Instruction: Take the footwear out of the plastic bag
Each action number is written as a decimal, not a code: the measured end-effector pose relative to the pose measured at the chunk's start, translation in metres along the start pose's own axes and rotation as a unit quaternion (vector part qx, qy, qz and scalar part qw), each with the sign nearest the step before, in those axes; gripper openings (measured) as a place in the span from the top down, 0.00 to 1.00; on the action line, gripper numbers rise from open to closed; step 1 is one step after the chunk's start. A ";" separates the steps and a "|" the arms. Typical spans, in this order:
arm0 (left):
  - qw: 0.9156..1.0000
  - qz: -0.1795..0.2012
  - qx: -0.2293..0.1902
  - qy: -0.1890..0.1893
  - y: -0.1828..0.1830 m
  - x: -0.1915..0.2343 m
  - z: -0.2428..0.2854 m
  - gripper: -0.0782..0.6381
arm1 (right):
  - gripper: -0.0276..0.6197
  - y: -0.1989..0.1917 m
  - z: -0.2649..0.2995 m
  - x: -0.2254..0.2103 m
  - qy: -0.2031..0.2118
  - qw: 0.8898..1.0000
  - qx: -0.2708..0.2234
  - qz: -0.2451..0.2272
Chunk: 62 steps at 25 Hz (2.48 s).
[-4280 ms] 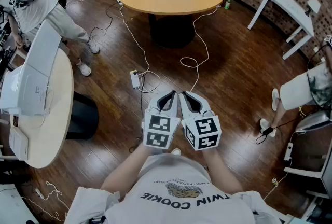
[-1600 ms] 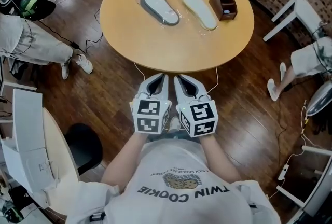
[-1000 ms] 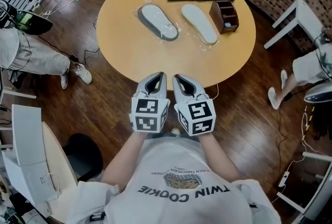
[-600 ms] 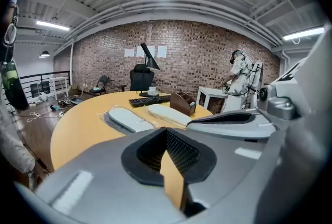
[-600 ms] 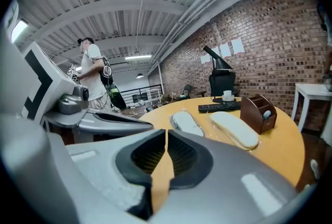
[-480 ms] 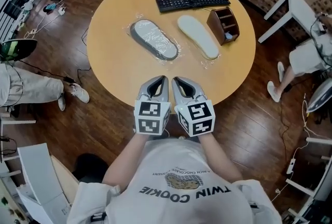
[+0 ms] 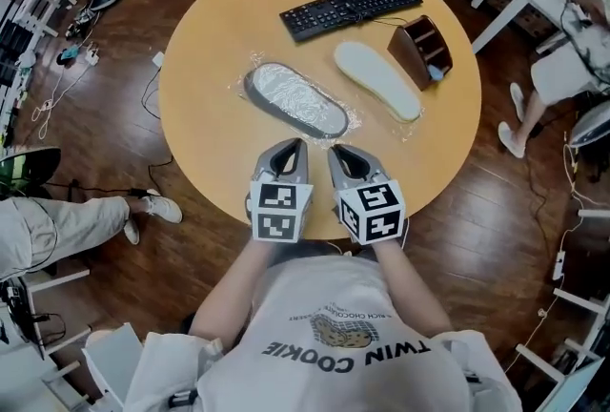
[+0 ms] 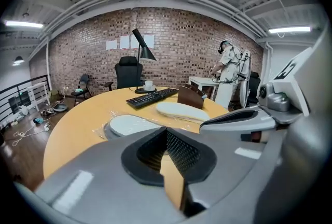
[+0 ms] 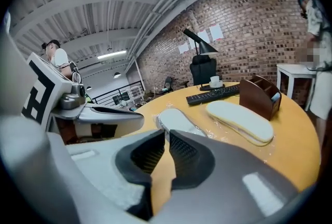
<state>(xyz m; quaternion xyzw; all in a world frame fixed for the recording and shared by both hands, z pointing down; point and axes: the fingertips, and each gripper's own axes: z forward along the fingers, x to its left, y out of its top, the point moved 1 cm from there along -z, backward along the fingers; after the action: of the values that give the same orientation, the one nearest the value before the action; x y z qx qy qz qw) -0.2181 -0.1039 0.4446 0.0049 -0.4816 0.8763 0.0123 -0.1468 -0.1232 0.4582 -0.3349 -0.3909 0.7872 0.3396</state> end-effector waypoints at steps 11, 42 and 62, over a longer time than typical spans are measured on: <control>0.999 0.037 0.023 -0.024 0.010 0.094 0.040 0.89 | 0.91 0.003 0.049 -0.006 -0.044 0.997 0.017 0.067; 0.973 0.160 0.163 -0.032 -0.053 0.244 0.169 0.89 | 0.75 -0.048 0.089 -0.084 -0.057 0.944 0.029 0.324; 0.971 0.148 0.175 -0.060 -0.055 0.241 0.172 0.89 | 0.67 -0.059 0.094 -0.098 -0.001 0.921 0.083 0.380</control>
<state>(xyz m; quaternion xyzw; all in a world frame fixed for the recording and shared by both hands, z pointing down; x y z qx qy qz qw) -0.4580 -0.2154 0.5886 -0.0118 -0.3156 0.9373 -0.1474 -0.1514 -0.2107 0.5780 -0.4283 -0.1679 0.8870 0.0406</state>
